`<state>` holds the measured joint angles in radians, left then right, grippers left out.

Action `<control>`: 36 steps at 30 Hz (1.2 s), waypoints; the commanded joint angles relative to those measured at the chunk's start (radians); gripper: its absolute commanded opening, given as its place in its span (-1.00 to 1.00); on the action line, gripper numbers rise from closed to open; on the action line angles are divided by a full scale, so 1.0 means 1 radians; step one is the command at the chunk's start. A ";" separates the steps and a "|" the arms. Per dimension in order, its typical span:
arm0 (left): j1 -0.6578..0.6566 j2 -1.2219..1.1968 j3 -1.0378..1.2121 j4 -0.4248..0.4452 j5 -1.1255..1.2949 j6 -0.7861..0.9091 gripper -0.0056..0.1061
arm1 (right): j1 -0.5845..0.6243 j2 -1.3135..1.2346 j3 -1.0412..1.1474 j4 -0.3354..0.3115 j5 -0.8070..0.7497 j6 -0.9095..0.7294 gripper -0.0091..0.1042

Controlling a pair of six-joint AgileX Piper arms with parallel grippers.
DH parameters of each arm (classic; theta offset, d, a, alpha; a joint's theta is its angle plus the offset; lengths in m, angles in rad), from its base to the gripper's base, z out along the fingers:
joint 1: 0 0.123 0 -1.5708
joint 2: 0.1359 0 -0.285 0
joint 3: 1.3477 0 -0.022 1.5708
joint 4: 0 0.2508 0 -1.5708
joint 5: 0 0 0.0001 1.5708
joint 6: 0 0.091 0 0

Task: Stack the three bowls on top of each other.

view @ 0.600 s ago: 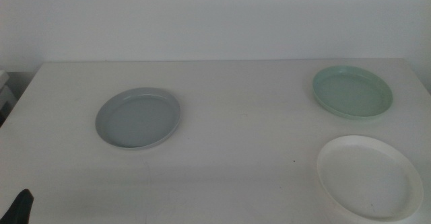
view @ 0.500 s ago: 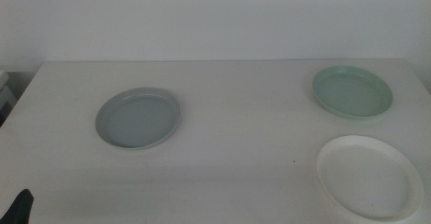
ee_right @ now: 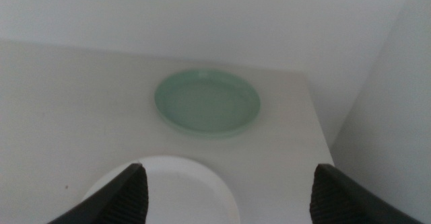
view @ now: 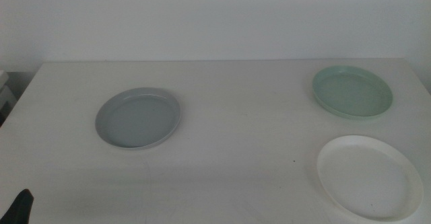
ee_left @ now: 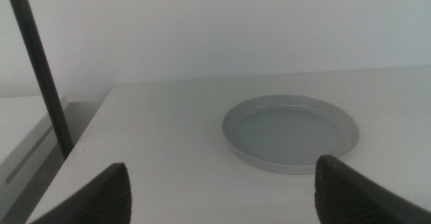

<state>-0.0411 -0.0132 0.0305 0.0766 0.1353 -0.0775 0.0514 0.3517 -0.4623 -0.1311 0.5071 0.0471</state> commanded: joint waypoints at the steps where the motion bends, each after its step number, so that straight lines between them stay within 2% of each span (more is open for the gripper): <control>1: 0.001 -0.013 -0.005 -0.003 -0.071 -0.012 0.98 | -0.007 0.076 -0.104 0.003 0.023 -0.008 0.24; 4: 0.001 -0.013 -0.005 -0.003 -0.071 -0.012 0.98 | -0.007 0.173 -0.202 0.020 0.081 -0.007 0.24; 9: 0.001 -0.013 -0.005 -0.003 -0.071 -0.012 0.98 | -0.007 0.318 -0.382 0.106 0.252 0.001 0.24; 14: 0.001 -0.013 -0.005 -0.003 -0.071 -0.012 0.98 | -0.007 0.475 -0.519 0.131 0.380 0.014 0.24; 18: 0.001 -0.013 -0.005 -0.003 -0.071 -0.012 0.98 | -0.020 0.597 -0.571 0.197 0.441 -0.022 0.24; 21: 0.001 -0.013 -0.005 -0.003 -0.071 -0.012 0.98 | -0.089 0.674 -0.577 0.255 0.448 -0.099 0.24; 26: 0.001 -0.013 -0.005 -0.003 -0.071 -0.012 0.98 | -0.193 0.774 -0.577 0.303 0.441 -0.143 0.24; 31: 0.001 -0.013 -0.005 -0.003 -0.071 -0.012 0.98 | -0.261 0.867 -0.577 0.312 0.437 -0.145 0.24; 36: 0.001 -0.013 -0.005 -0.003 -0.071 -0.012 0.98 | -0.267 1.001 -0.577 0.313 0.432 -0.158 0.24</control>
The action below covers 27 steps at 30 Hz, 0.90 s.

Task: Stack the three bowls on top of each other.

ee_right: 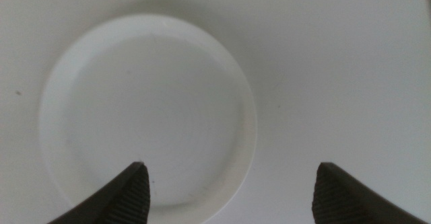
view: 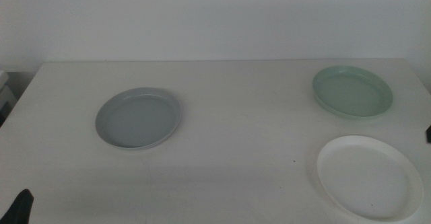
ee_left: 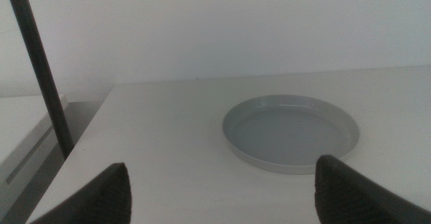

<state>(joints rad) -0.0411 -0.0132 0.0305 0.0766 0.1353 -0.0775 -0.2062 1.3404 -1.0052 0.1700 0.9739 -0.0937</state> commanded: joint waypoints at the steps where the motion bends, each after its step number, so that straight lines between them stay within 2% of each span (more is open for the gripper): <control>1: 0.001 -0.013 -0.005 -0.003 -0.071 -0.012 0.98 | -0.009 0.046 -0.034 0.011 -0.041 -0.026 0.24; 9: 0.001 -0.013 -0.005 -0.003 -0.071 -0.011 0.98 | -0.009 0.281 -0.034 -0.005 -0.116 -0.119 0.21; 17: 0.001 -0.013 -0.005 -0.003 -0.071 -0.011 0.98 | -0.009 0.402 -0.031 0.003 -0.194 -0.137 0.00; 23: 0.001 -0.013 -0.005 -0.003 -0.071 -0.011 0.98 | -0.009 0.451 -0.031 0.003 -0.194 -0.155 -0.32; 27: 0.001 -0.013 -0.005 -0.003 -0.071 -0.011 0.98 | -0.009 0.459 -0.031 0.004 -0.192 -0.155 -0.68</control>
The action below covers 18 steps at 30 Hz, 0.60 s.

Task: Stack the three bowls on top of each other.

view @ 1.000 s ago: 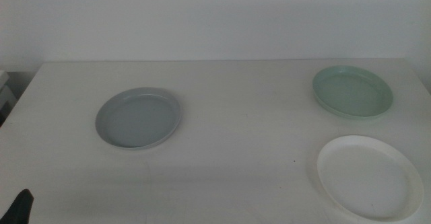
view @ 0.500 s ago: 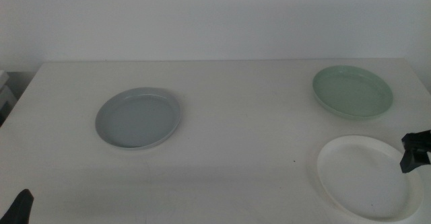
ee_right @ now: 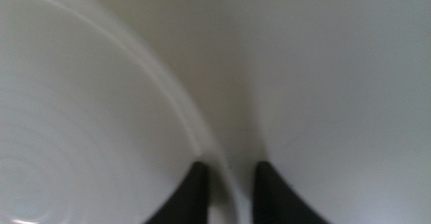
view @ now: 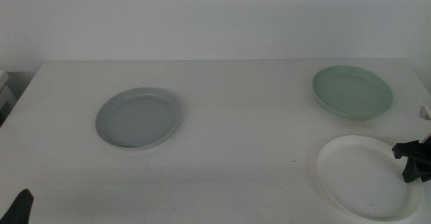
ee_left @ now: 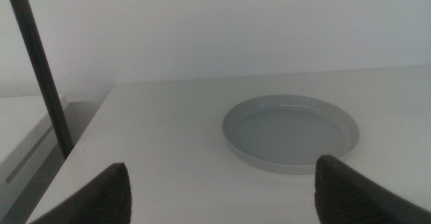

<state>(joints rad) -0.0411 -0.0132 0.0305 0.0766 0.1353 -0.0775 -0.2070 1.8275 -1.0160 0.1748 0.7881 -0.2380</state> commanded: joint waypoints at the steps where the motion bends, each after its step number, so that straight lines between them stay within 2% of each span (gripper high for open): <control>1: 0.001 -0.013 -0.005 -0.003 -0.071 -0.011 0.98 | -0.007 -0.033 -0.020 -0.001 0.001 -0.011 -0.78; 2: 0.001 -0.013 -0.005 -0.003 -0.071 -0.011 0.98 | -0.005 -0.042 -0.020 -0.001 0.008 -0.011 -0.87; 5: 0.001 -0.013 -0.005 -0.003 -0.071 -0.011 0.98 | 0.007 -0.097 -0.020 0.002 0.032 -0.004 -0.86; 9: 0.001 -0.013 -0.005 -0.003 -0.071 -0.011 0.98 | 0.049 -0.219 -0.024 0.044 0.060 0.024 -0.86; 13: 0.001 -0.013 -0.005 -0.003 -0.071 -0.011 0.98 | 0.129 -0.332 -0.053 0.106 0.105 0.066 -0.86; 18: 0.001 -0.013 -0.005 -0.003 -0.071 -0.011 0.98 | 0.270 -0.357 -0.129 0.168 0.118 0.139 -0.85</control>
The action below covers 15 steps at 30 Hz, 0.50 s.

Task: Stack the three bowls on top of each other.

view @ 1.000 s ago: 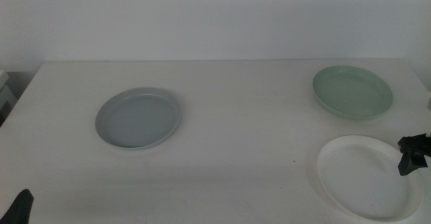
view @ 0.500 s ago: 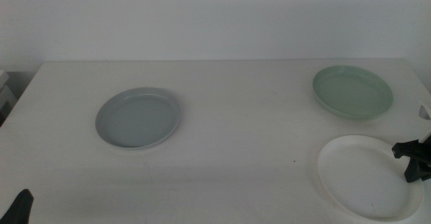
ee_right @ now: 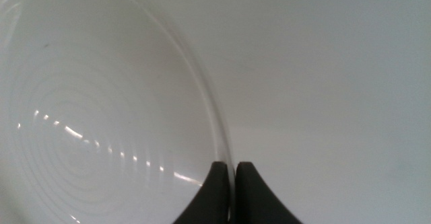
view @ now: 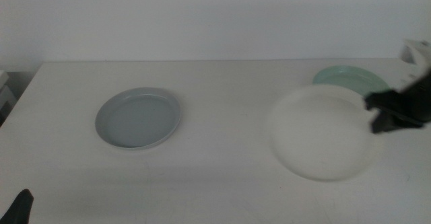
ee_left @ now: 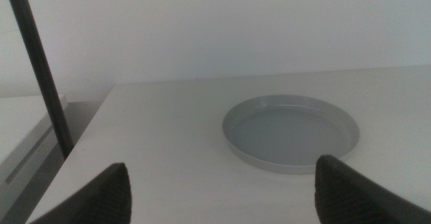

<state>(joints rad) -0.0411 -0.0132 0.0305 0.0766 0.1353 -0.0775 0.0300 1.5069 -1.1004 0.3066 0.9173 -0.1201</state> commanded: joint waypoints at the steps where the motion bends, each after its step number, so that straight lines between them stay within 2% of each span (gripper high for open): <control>1: 0.001 -0.013 -0.005 -0.003 -0.071 -0.011 0.98 | 0.063 -0.027 -0.062 0.043 -0.015 0.034 -0.84; 8: 0.001 -0.013 -0.005 -0.003 -0.071 -0.011 0.98 | 0.231 0.105 -0.186 0.046 -0.051 0.108 -0.82; 15: 0.001 -0.013 -0.005 -0.003 -0.071 -0.011 0.98 | 0.295 0.267 -0.263 0.049 -0.058 0.137 -0.82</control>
<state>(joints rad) -0.0411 -0.0132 0.0305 0.0766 0.1353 -0.0775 0.3196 1.7962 -1.3254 0.3412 0.8859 0.0129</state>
